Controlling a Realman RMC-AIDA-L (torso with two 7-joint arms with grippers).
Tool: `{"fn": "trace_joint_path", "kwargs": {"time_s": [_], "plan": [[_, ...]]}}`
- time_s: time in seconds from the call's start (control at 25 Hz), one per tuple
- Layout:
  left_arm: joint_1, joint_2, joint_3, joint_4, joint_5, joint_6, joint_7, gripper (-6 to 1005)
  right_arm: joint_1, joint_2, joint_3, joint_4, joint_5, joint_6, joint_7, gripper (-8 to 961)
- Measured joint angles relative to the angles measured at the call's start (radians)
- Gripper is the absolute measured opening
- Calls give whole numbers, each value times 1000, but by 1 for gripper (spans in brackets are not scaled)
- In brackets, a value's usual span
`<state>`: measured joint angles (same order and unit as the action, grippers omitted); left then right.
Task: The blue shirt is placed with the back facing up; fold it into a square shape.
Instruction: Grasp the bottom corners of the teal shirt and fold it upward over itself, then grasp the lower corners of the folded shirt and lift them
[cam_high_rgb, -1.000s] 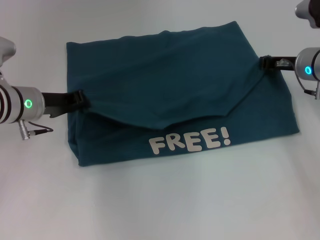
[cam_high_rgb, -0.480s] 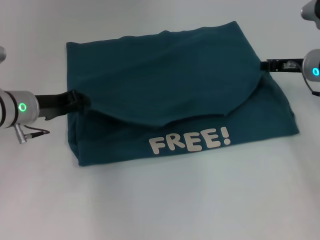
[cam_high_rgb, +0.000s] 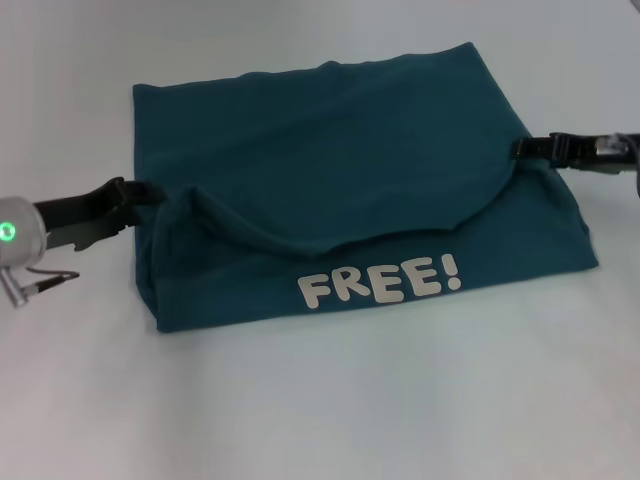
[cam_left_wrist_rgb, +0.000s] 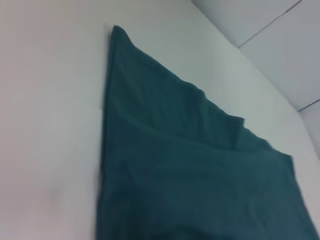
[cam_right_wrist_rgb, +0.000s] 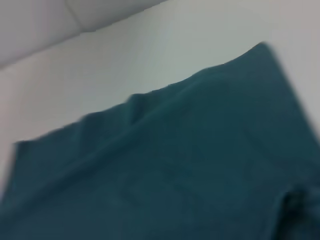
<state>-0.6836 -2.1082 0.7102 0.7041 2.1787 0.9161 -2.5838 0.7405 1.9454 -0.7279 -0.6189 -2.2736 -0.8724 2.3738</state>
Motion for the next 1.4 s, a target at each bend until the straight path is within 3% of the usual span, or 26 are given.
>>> {"fn": "trace_joint_path", "kwargs": {"time_s": [0.28, 0.6, 0.8, 1.4], "plan": [[90, -4, 0, 43, -95, 116, 18, 472, -155, 9, 18, -45, 300, -236, -125, 740], [173, -25, -64, 43, -179, 260, 104, 472, -253, 16, 42, -40, 374, -428, -185, 698], [197, -27, -74, 18, -171, 303, 167, 473, -276, 31, 105, -38, 378, -511, -241, 701], [210, -20, -92, -30, -159, 306, 245, 469, -273, 24, 100, -14, 369, -529, -239, 702]]}}
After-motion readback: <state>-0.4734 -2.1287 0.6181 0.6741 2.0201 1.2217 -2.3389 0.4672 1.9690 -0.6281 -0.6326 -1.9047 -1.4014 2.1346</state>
